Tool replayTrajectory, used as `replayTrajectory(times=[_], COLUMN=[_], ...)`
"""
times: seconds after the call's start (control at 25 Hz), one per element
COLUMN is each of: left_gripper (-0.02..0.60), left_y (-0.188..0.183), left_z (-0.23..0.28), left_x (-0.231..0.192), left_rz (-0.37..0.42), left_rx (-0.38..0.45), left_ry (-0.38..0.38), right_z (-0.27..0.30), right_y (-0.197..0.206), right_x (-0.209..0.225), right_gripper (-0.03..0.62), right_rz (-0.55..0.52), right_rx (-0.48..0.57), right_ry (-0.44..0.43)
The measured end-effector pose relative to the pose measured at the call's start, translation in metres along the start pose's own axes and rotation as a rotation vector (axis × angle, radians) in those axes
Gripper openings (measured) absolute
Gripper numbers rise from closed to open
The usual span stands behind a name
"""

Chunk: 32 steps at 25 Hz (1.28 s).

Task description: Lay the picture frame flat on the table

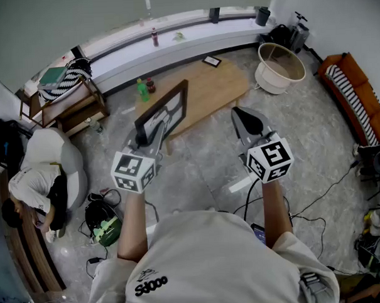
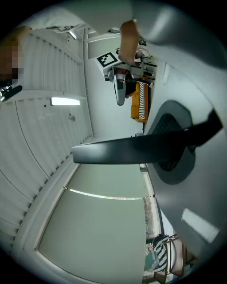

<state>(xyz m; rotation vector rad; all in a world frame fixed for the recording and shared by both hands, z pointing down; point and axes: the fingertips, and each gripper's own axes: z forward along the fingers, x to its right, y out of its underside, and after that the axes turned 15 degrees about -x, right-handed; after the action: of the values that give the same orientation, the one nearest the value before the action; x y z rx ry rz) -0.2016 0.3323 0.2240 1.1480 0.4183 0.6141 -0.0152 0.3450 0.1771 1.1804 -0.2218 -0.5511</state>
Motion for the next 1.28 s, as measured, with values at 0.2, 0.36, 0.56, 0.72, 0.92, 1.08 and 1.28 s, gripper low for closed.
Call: replayTrajectory(times=[0.2, 0.36, 0.56, 0.72, 0.92, 1.08, 1.28], left_gripper=[0.026, 0.026, 0.026, 0.026, 0.026, 0.026, 0.027], left_y=[-0.003, -0.004, 0.0, -0.001, -0.001, 0.0, 0.004], left_z=[0.004, 0.006, 0.01, 0.018, 0.028, 0.037, 0.044], left_x=[0.0, 0.002, 0.004, 0.013, 0.029, 0.041, 0.063], left_rz=[0.001, 0.004, 0.002, 0.002, -0.001, -0.009, -0.022], left_rx=[0.001, 0.002, -0.011, -0.021, -0.032, -0.033, -0.037], left_ry=[0.002, 0.007, 0.003, -0.001, -0.014, -0.03, -0.05], right_z=[0.002, 0.0, 0.001, -0.002, -0.011, -0.017, -0.026], right_y=[0.0, 0.0, 0.007, 0.011, 0.017, 0.027, 0.043], right_x=[0.004, 0.008, 0.014, 0.021, 0.034, 0.048, 0.062], right_gripper=[0.002, 0.003, 0.003, 0.003, 0.003, 0.003, 0.003], right_rz=[0.009, 0.049, 0.056, 0.044, 0.044, 0.03, 0.027], right_rx=[0.003, 0.032, 0.015, 0.005, 0.013, 0.011, 0.014], right_ry=[-0.001, -0.026, -0.033, -0.038, -0.073, -0.084, -0.098])
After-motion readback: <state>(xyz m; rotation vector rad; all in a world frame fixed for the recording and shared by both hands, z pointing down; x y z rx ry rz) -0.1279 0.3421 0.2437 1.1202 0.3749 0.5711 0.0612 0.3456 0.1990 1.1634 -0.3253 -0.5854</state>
